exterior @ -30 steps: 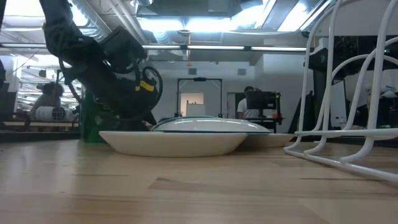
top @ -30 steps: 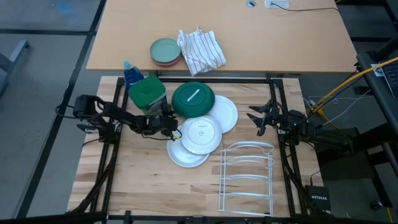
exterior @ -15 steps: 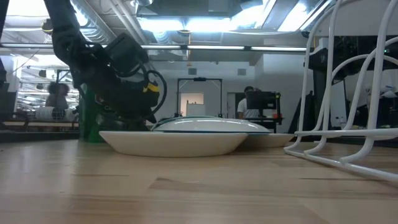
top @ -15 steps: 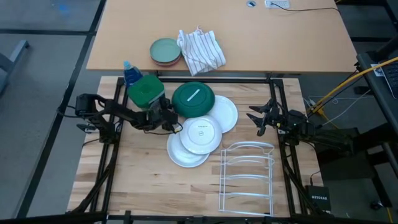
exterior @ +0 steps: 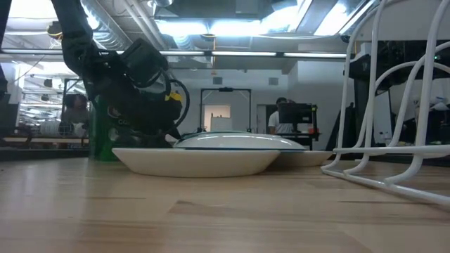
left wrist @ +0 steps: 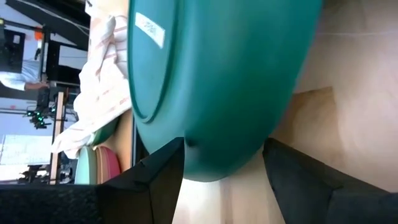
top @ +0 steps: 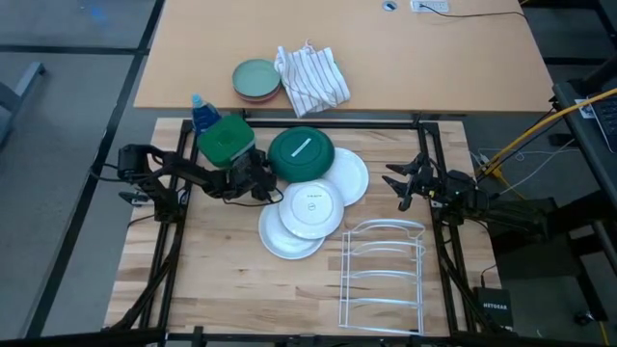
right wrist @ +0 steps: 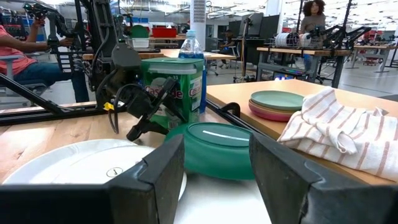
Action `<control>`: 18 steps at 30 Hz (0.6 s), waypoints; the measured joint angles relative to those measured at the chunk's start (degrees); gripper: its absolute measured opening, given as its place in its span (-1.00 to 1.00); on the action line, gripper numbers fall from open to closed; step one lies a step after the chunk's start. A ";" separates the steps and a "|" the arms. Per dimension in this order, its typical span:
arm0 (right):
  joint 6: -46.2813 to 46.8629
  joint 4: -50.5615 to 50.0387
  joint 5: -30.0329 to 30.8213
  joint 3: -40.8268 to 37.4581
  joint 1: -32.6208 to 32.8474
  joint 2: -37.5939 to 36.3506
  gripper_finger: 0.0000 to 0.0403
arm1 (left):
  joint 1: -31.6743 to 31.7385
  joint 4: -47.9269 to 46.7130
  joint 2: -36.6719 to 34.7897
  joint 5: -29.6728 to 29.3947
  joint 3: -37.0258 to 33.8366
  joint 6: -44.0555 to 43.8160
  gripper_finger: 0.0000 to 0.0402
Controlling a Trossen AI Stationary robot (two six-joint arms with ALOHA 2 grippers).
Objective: Sort dishes
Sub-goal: Put the green plate on the dish rack
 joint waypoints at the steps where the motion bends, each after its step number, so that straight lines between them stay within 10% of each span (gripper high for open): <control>1: 0.00 0.00 0.00 0.02 0.00 0.00 -0.08 | 0.29 0.51 0.00 0.06 0.00 -0.06 0.04; 18: 0.00 -0.02 0.00 0.02 0.00 0.00 -0.08 | 3.58 9.96 0.00 0.23 0.02 -1.60 0.05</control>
